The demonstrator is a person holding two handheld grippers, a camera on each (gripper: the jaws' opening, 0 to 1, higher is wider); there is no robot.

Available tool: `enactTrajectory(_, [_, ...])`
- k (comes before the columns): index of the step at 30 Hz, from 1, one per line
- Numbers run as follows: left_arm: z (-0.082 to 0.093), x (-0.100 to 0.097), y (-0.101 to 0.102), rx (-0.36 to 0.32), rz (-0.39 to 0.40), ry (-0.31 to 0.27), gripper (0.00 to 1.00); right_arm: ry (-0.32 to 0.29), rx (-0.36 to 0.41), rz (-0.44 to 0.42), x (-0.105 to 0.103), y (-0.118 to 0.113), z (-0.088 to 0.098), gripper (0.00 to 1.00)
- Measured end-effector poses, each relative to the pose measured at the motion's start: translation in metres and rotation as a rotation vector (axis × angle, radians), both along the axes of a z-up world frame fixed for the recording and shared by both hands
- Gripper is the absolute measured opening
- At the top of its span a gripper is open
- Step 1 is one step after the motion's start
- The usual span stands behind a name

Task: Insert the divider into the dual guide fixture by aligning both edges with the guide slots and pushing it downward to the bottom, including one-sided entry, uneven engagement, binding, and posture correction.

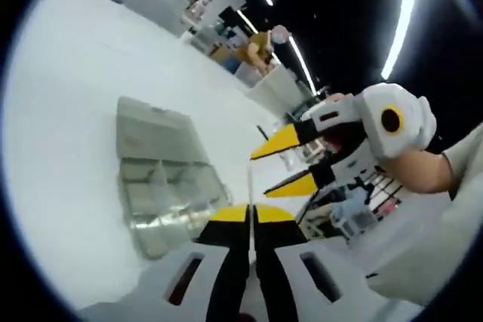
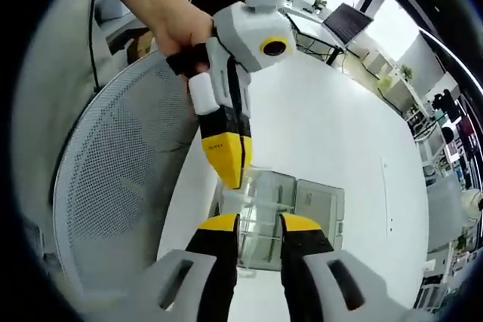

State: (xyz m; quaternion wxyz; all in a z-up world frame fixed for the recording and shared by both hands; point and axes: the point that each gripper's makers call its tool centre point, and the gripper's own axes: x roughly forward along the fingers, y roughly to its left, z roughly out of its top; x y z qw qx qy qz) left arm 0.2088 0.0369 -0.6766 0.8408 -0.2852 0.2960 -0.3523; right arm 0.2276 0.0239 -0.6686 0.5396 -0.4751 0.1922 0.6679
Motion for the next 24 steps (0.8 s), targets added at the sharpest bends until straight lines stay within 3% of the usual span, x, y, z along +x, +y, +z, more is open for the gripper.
enactTrajectory(8, [-0.001, -0.003, -0.003, 0.068, -0.064, -0.087, 0.00, 0.106, -0.028, 0.034, -0.007, -0.002, 0.001, 0.11])
enactTrajectory(11, [0.002, -0.004, -0.005, 0.096, -0.089, -0.133, 0.00, 0.104, -0.032, 0.045, -0.006, -0.001, 0.001, 0.10])
enactTrajectory(14, [0.001, -0.006, -0.007, 0.174, -0.142, -0.199, 0.00, 0.122, -0.032, 0.061, -0.007, 0.002, 0.004, 0.08])
enactTrajectory(20, [0.007, -0.003, -0.006, 0.212, -0.159, -0.273, 0.00, 0.169, -0.059, 0.096, -0.018, 0.003, 0.002, 0.05])
enactTrajectory(24, [0.009, -0.003, -0.006, 0.244, -0.185, -0.318, 0.00, 0.166, -0.067, 0.111, -0.019, 0.005, 0.001, 0.05])
